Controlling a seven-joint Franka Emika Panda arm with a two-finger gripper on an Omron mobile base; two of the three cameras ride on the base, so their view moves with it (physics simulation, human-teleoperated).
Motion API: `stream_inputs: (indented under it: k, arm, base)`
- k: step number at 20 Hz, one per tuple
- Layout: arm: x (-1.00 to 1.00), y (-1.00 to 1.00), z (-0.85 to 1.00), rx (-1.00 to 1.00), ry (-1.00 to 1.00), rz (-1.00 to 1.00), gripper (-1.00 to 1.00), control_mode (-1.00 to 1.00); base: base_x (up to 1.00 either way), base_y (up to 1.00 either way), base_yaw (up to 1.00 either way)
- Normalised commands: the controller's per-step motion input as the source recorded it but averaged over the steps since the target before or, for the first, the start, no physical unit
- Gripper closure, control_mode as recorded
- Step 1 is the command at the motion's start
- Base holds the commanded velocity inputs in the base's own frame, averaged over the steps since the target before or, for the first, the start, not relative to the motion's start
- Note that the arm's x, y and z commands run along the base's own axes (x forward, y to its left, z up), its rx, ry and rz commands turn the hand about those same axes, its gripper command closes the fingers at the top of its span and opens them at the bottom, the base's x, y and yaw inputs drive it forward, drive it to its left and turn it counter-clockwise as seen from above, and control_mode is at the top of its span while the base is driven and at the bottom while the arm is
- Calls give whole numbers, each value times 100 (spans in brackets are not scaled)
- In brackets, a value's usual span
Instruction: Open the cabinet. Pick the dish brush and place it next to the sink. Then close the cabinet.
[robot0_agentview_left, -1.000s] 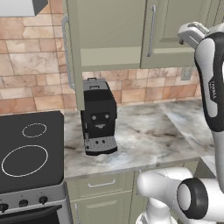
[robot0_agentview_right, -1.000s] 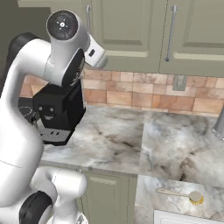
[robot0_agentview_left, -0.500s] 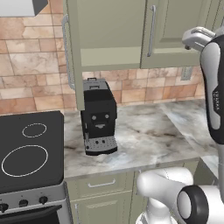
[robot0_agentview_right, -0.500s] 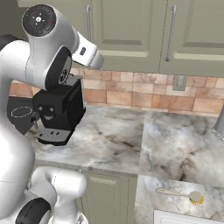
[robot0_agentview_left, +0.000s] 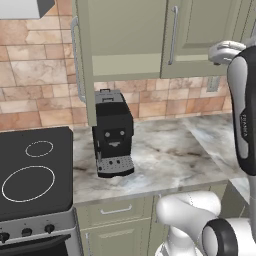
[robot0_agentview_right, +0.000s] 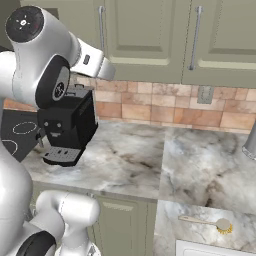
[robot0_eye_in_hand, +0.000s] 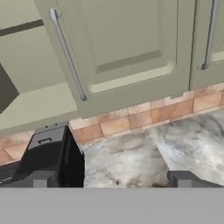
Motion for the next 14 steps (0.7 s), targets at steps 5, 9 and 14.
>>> stream_inputs:
  k: [5,9,14]
  arm:
    - [-25,0,-4,-12,7,0,-100,-100]
    - [-24,0,0,-16,6,0,-100,-100]
    - [-27,1,-1,-14,7,0,-100,-100]
  base:
    - [0,0,0]
    - [0,0,0]
    - [0,0,0]
